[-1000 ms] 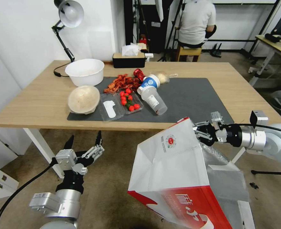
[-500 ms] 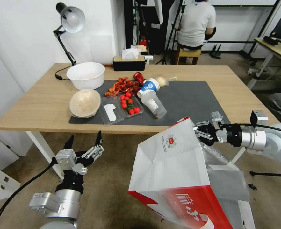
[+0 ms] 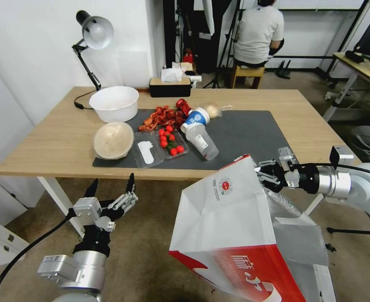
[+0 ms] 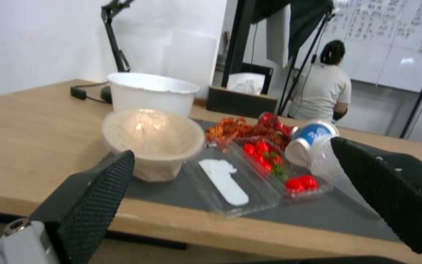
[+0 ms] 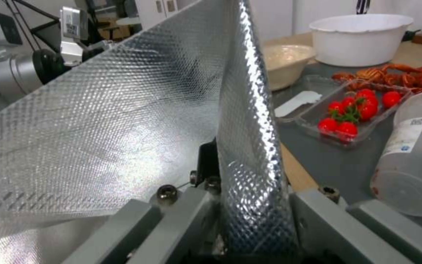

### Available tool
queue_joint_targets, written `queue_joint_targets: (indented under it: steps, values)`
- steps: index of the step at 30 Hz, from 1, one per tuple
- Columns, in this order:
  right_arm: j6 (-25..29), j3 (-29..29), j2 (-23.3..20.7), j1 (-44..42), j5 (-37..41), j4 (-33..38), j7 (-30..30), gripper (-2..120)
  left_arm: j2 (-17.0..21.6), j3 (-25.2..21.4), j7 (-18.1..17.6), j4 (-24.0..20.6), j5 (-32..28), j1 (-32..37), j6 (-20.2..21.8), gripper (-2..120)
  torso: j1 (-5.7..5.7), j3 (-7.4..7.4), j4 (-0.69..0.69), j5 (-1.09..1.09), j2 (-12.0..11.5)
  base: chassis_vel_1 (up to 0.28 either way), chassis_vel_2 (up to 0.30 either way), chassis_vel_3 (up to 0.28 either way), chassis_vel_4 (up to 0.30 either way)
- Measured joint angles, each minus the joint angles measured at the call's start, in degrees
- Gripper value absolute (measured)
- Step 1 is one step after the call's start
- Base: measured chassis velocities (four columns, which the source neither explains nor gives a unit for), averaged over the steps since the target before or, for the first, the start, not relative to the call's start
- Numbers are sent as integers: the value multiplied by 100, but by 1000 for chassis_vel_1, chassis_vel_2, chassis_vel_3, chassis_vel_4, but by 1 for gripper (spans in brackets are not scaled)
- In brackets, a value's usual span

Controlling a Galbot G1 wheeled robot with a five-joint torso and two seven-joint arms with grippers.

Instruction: Pick up the food delivery bag from the floor and place it on the table.

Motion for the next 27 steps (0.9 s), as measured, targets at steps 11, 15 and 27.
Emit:
queue_joint_targets:
  steps: [11, 15, 27]
  values:
    - [2, -6, 20, -11, -27, -22, -7, 0, 13, 8, -40, 74, -54, -40, -123, 100, 19, 26, 0, 0, 41, 0, 0, 0, 0]
    - [12, 80, 20, -83, -36, -31, -22, 0, 2, 24, -27, 78, -40, -21, -157, 100, 15, 20, 0, 0, 30, 0, 0, 0, 0]
    - [42, 440, -79, -412, 26, 62, -104, 0, -14, 36, -16, 29, -15, 11, -203, 100, 2, 4, 0, 1, 1, 0, 0, 0, 0]
